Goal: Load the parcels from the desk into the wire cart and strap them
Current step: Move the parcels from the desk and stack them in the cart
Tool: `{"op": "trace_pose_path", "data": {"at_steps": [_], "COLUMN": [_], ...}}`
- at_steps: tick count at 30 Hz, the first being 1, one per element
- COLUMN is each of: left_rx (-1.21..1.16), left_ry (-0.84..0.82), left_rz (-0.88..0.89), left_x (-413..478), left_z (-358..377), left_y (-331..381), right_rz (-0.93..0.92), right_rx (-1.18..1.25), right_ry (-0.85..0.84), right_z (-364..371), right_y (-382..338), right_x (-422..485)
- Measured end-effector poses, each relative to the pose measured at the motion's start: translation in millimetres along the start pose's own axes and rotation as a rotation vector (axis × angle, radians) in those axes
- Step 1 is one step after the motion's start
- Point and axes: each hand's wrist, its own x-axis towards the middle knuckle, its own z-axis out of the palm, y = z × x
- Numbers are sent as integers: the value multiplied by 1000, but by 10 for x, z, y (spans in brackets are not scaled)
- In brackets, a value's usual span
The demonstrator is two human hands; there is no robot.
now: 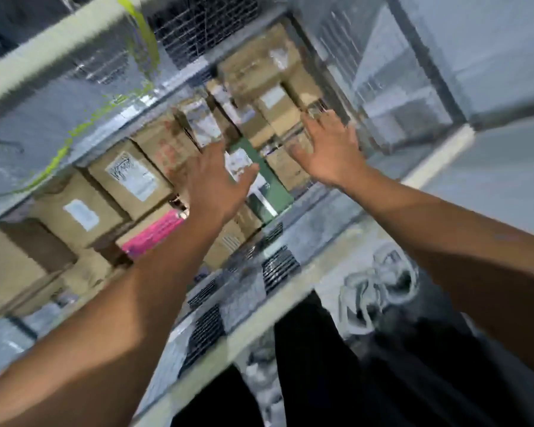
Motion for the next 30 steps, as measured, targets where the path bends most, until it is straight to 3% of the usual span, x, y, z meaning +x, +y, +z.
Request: {"op": "trace_pose_path", "data": {"at_steps": [4,8,11,14,19,26,30], "left_rx": [-22,13,93,108,258,464,530], "left_ry": [-41,-135,-232,-397,-638,-940,-1127], "left_rz": [166,289,486,597,836,1151,1169], "left_x": [-1079,-2005,-2554,-3002,-3695,-5105,-5849], "left_z": [-397,-536,-375,-52,767,2125,2664], "left_y": [358,849,1269,1706,2238,2675,2712], "right_rz": [104,415,692,931,1234,1566,1706], "right_rx": [319,538,698,814,929,1014,1093], "right_ry": [213,358,413,636,810,1108,1210], "right_z": [-242,-265,-173,-78,238,1007,1414], "right_y": [-218,-200,68,574,1221,1441,1476], "right_x": [-1536,-3017,-4013,-4856,-6128,-7592,-8310]}}
